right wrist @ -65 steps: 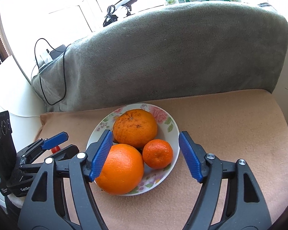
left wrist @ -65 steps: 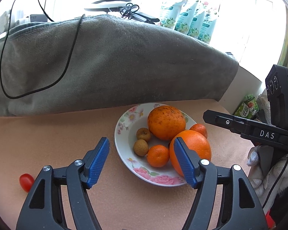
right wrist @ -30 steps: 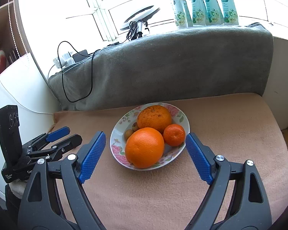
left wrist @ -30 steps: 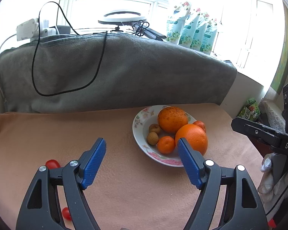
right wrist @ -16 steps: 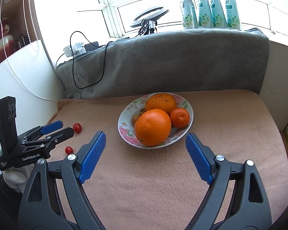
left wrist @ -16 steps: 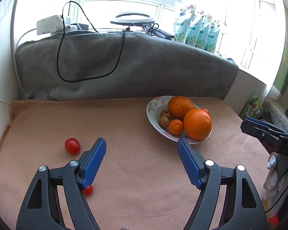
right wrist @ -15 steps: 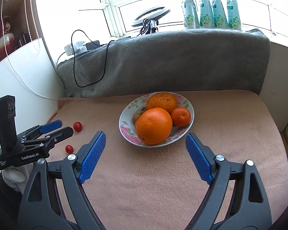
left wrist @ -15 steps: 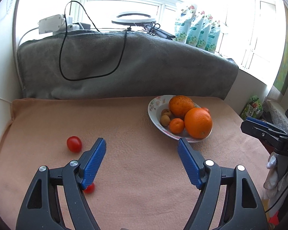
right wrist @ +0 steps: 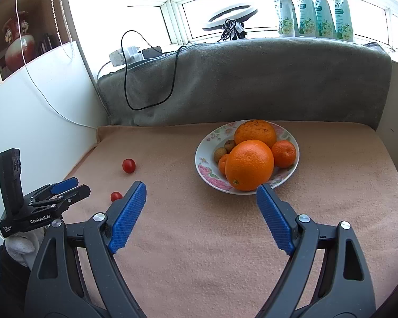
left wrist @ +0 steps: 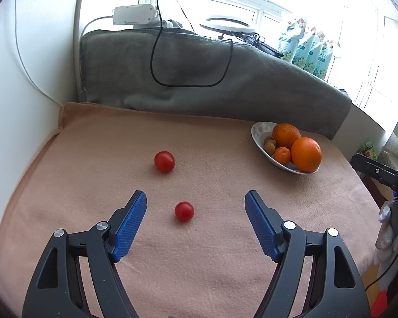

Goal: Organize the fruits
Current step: 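Move both open grippers back toward the two red cherry tomatoes, then close the right gripper on one cherry tomato while the left gripper grasps the other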

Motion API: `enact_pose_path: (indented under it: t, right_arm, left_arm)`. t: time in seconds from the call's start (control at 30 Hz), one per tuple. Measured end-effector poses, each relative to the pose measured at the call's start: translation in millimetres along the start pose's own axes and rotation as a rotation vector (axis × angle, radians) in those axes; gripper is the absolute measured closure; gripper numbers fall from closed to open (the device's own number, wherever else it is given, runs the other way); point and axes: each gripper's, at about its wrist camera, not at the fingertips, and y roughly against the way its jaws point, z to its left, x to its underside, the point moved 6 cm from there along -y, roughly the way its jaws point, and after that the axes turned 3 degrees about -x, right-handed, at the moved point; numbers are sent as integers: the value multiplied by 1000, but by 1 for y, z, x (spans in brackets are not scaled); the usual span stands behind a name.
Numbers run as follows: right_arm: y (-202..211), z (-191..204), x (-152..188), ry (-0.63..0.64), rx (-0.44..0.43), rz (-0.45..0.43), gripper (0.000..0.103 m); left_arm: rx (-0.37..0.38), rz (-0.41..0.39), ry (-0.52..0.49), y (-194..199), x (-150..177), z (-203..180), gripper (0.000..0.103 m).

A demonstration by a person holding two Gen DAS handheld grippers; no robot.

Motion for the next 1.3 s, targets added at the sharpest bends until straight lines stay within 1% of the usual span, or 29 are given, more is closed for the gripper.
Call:
enact_pose_path:
  t: [0.27,0.7,0.9,1.0,1.03,1.1,1.13,1.2,1.23,1.3]
  right_arm:
    - [-22,23,-4,30,-39,39,16]
    - [-63,55,-21,78,-91,92,16]
    - [-91,66,-25,71,-125,129,16]
    - [-109,70,-28,59,-152,154,16]
    - [-115,72,-29,55,-163,163,16]
    - [-129,76,-30,52,-180,183,20]
    - [-136,79,-30,52,-190,195,24]
    - [-150,85,-29,55,-212,221,27]
    - [-157,88,-28,57,-222,233,28]
    - [-170,95,-25,58,-243,260,33]
  left_arm:
    - [0,1,21,5,8,14,26]
    - [-7,14,56,2,16,29,26]
    - [17,21,75,-3,17,29,27]
    - [38,38,83,-8,19,27,27]
    - [40,43,84,-10,20,26,29]
    - [52,53,86,-14,20,24,36]
    - [57,57,90,-16,20,24,36]
    - [66,65,97,-20,21,24,38]
    - [73,70,99,-22,21,24,42]
    - [90,82,104,-25,22,22,45]
